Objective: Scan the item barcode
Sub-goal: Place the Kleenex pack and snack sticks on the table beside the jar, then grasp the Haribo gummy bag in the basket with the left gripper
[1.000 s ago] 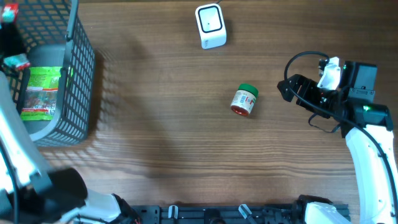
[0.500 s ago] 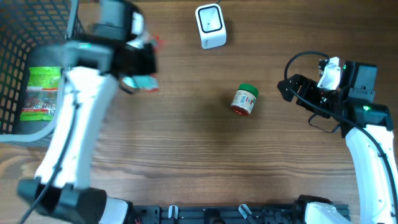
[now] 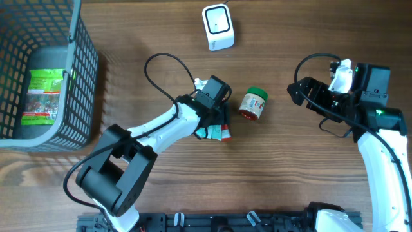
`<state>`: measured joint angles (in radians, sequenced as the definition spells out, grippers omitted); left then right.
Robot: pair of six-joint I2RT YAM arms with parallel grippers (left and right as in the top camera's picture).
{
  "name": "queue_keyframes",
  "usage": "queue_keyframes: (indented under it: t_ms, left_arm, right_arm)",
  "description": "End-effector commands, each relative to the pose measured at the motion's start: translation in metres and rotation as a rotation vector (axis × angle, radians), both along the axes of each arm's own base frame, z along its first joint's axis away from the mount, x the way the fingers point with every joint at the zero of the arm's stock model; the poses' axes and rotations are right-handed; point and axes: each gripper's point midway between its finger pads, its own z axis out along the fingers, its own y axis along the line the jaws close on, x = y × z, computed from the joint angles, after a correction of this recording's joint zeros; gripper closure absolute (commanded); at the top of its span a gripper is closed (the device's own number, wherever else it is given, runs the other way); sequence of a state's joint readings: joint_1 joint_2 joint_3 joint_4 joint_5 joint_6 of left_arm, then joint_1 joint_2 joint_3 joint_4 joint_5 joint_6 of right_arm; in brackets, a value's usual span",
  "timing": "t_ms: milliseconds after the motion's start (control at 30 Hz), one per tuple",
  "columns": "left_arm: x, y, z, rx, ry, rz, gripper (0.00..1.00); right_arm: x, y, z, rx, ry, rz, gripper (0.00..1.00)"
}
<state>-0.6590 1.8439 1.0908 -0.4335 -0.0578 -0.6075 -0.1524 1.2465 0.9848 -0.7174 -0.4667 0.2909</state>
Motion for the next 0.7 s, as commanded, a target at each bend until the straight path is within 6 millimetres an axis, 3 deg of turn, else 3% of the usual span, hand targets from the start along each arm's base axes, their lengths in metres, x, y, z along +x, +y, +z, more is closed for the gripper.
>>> queue_keyframes:
  t_ms: [0, 133, 233, 300, 367, 400, 467, 533, 600, 667]
  left_arm:
    - [0.006, 0.000, 0.030, -0.028, -0.066, 0.004, 0.00]
    - [0.007, -0.001, 0.085, -0.095, -0.171, -0.015, 0.00]
    - [-0.007, 0.010, 0.105, -0.083, -0.172, -0.036, 0.00]
    - [-0.005, 0.031, 0.123, 0.022, -0.207, -0.085, 0.00]
    - [0.007, 0.062, 0.162, 0.103, -0.203, -0.087, 0.00]
    - [0.018, 0.087, 0.198, 0.127, -0.220, -0.066, 0.00]
    - [0.047, 0.172, 0.308, 0.154, -0.387, 0.099, 0.00]
    - [0.059, 0.244, 0.358, 0.190, -0.509, 0.279, 0.00]
    - [0.057, 0.320, 0.362, 0.262, -0.514, 0.440, 0.00]
    - [0.052, 0.386, 0.335, 0.345, -0.410, 0.530, 0.00]
  right_arm:
    - [0.004, -0.003, 0.004, -0.004, -0.008, -0.011, 0.00]
    - [0.004, -0.003, 0.004, -0.004, -0.008, -0.011, 0.00]
    - [0.004, -0.003, 0.004, -0.004, -0.008, -0.011, 0.00]
    - [0.004, -0.003, 0.004, -0.004, -0.008, -0.011, 0.00]
    - [0.004, -0.003, 0.004, -0.004, -0.008, -0.012, 0.00]
    - [0.004, -0.003, 0.004, -0.004, -0.008, -0.011, 0.00]
    - [0.004, -0.003, 0.004, -0.004, -0.008, -0.012, 0.00]
    - [0.004, -0.003, 0.004, -0.004, -0.008, -0.012, 0.00]
    - [0.004, -0.003, 0.004, -0.004, -0.008, -0.012, 0.00]
    - [0.004, -0.003, 0.004, -0.004, -0.008, -0.012, 0.00]
